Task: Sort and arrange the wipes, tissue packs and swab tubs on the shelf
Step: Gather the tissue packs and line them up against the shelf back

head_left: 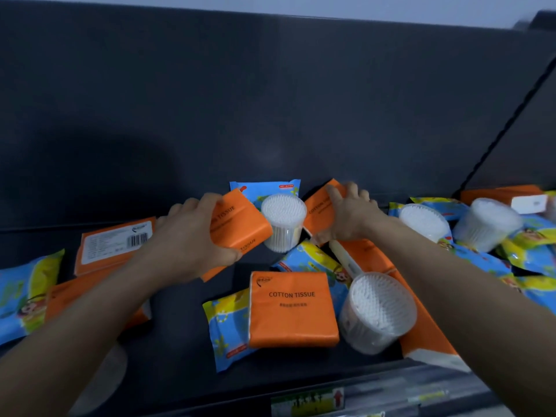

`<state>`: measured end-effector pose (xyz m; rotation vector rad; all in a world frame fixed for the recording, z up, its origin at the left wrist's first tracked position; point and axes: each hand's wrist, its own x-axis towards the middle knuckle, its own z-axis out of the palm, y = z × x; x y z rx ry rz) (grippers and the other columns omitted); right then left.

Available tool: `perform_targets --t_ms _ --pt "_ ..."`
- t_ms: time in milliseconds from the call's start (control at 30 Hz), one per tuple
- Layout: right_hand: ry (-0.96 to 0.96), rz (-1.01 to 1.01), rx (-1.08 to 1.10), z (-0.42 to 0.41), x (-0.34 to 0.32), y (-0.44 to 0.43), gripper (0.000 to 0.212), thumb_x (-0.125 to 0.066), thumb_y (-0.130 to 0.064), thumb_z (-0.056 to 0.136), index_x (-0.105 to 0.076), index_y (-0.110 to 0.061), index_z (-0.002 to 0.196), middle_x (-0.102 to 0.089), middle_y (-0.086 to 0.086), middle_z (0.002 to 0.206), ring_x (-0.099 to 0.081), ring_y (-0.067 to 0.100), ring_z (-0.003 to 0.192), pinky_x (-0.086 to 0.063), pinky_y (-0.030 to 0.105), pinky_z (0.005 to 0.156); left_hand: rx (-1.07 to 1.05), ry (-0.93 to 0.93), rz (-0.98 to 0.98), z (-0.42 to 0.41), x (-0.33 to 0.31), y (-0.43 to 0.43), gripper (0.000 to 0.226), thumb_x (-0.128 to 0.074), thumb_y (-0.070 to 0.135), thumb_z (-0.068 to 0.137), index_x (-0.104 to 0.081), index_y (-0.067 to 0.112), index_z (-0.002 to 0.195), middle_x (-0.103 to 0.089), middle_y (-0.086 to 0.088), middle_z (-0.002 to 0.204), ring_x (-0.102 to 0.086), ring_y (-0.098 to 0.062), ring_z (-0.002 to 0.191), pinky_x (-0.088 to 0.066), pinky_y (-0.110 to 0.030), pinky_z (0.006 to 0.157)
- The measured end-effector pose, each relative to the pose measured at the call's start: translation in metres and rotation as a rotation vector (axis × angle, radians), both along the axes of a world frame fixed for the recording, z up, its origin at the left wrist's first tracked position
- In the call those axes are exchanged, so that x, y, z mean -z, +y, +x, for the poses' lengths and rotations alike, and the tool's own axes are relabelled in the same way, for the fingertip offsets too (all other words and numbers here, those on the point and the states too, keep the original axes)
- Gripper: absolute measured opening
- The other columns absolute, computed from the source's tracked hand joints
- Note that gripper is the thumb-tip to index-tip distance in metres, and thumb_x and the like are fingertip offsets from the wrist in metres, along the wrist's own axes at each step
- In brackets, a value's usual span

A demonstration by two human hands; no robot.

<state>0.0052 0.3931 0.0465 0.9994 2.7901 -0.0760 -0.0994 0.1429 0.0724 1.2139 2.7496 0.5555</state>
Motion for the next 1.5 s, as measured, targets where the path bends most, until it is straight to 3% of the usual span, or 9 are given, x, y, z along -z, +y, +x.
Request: perform_targets --t_ms 200,333,600,733,833,1000,1167,1367,1500 --pt "0.08 -0.001 -0.04 0.001 -0.001 0.011 0.113 -0.074 -0.061 0.062 -0.012 -0.02 0.146 -0.016 0.018 0.146 -0.023 0.04 0.132 -0.031 0.049 0.106 -0.035 -0.002 0.068 0.018 -0.009 0.018 0.085 -0.072 0.048 0.066 -0.025 0.035 0.135 -0.04 0.004 0.129 -0.036 -0.019 0.119 -0.03 -0.037 0.098" --pt "0.142 -0.145 -0.047 -0.001 0.0 0.028 0.11 -0.077 -0.054 0.063 -0.013 -0.024 0.148 -0.021 0.021 0.145 -0.028 0.043 0.131 -0.033 0.046 0.108 -0.074 0.0 0.073 0.031 -0.009 0.031 0.085 -0.072 0.048 0.065 -0.027 0.034 0.135 -0.042 0.003 0.127 -0.037 -0.019 0.117 -0.032 -0.038 0.097" --pt "0.529 -0.314 -0.108 0.0 -0.007 0.054 0.07 -0.059 -0.01 0.075 -0.041 -0.03 0.139 -0.044 0.014 0.131 -0.045 0.036 0.117 -0.039 0.033 0.104 -0.17 0.032 0.141 0.061 -0.011 0.058 0.086 -0.074 0.048 0.061 -0.03 0.033 0.134 -0.044 0.002 0.126 -0.038 -0.02 0.116 -0.036 -0.042 0.098" --pt "0.679 -0.36 -0.143 0.027 -0.031 0.078 0.07 -0.066 -0.008 0.076 -0.043 -0.025 0.139 -0.044 0.015 0.125 -0.054 0.026 0.109 -0.035 0.011 0.09 -0.188 0.045 0.174 0.084 -0.02 0.081 0.087 -0.075 0.048 0.06 -0.031 0.031 0.133 -0.043 0.003 0.127 -0.037 -0.021 0.119 -0.033 -0.039 0.099" --pt "0.744 -0.365 -0.136 0.054 -0.042 0.096 0.07 -0.067 -0.007 0.074 -0.045 -0.025 0.138 -0.044 0.013 0.123 -0.058 0.022 0.101 -0.043 0.019 0.088 -0.166 0.048 0.191 0.104 -0.023 0.106 0.084 -0.076 0.045 0.062 -0.032 0.03 0.133 -0.043 0.002 0.126 -0.037 -0.022 0.118 -0.032 -0.04 0.1" --pt "0.793 -0.307 -0.104 0.107 -0.047 0.121 0.067 -0.068 -0.01 0.071 -0.051 -0.023 0.135 -0.054 0.013 0.12 -0.057 0.022 0.107 -0.04 0.017 0.085 -0.077 0.041 0.207 0.13 -0.023 0.148 0.089 -0.073 0.054 0.055 -0.034 0.03 0.132 -0.046 0.0 0.124 -0.041 -0.022 0.116 -0.036 -0.043 0.1" --pt "0.901 -0.237 0.017 0.169 -0.053 0.138 0.062 -0.072 -0.013 0.075 -0.053 -0.022 0.133 -0.046 0.009 0.128 -0.05 0.019 0.117 -0.037 0.022 0.101 0.06 0.041 0.196 0.148 -0.028 0.184 0.088 -0.076 0.044 0.06 -0.032 0.029 0.134 -0.044 -0.002 0.127 -0.037 -0.023 0.119 -0.033 -0.046 0.102" --pt "0.955 -0.107 0.181 0.244 -0.056 0.156 0.058 -0.069 -0.009 0.077 -0.054 -0.02 0.132 -0.047 0.007 0.127 -0.049 0.016 0.117 -0.03 0.009 0.089 0.245 0.026 0.186 0.184 -0.033 0.23 0.085 -0.074 0.045 0.063 -0.031 0.031 0.134 -0.043 -0.002 0.128 -0.035 -0.024 0.121 -0.028 -0.04 0.102" --pt "1.0 -0.045 0.274 0.288 -0.057 0.168 0.058 -0.071 -0.011 0.076 -0.055 -0.017 0.131 -0.048 0.007 0.124 -0.049 0.015 0.116 -0.031 0.011 0.096 0.345 0.023 0.151 0.215 -0.038 0.258 0.087 -0.075 0.046 0.063 -0.028 0.032 0.136 -0.041 -0.001 0.132 -0.033 -0.022 0.124 -0.027 -0.038 0.104"
